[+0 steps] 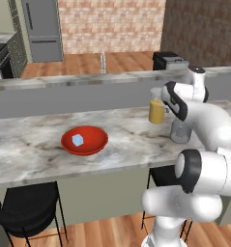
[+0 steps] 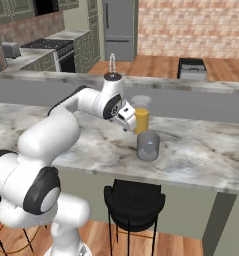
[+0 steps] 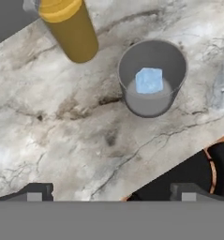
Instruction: There are two ice cubes in the ice bowl. Place both ice cubes in the glass cup.
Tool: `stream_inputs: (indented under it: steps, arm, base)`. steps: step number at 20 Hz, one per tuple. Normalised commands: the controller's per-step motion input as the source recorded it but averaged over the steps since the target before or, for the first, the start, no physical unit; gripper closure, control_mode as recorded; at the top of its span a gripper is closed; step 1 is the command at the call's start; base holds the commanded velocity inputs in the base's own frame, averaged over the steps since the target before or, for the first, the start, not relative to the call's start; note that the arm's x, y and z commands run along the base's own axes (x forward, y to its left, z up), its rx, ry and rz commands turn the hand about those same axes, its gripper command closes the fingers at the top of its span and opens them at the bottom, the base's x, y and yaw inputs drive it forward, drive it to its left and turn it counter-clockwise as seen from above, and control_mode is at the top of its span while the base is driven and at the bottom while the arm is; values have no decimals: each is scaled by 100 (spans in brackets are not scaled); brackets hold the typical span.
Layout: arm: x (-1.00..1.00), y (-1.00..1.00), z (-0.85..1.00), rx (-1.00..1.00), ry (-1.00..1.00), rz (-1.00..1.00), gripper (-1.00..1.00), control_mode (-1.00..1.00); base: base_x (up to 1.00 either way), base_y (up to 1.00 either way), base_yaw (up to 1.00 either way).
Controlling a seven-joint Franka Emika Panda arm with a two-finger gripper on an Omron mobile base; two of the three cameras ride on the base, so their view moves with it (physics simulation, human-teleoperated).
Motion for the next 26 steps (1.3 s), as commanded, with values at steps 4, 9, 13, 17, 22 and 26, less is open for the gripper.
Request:
stream_inputs:
  steps: [4,9,13,17,22,26]
  arm:
    - [-17,59,48,0,0,4,-100,-100]
    - [-15,74,27,0,0,5,-100,-100]
    - [-19,68,2,0,0,0,-100,-100]
    - [-22,63,0,-2,1,0,-100,-100]
    - [-2,57,-1,0,0,0,-100,-100]
    - [2,61,0,0,2,8,-100,-100]
  base:
    - [0,0,0]
    - [0,0,0]
    - [0,0,0]
    - [0,0,0]
    - [0,0,0]
    - [0,0,0]
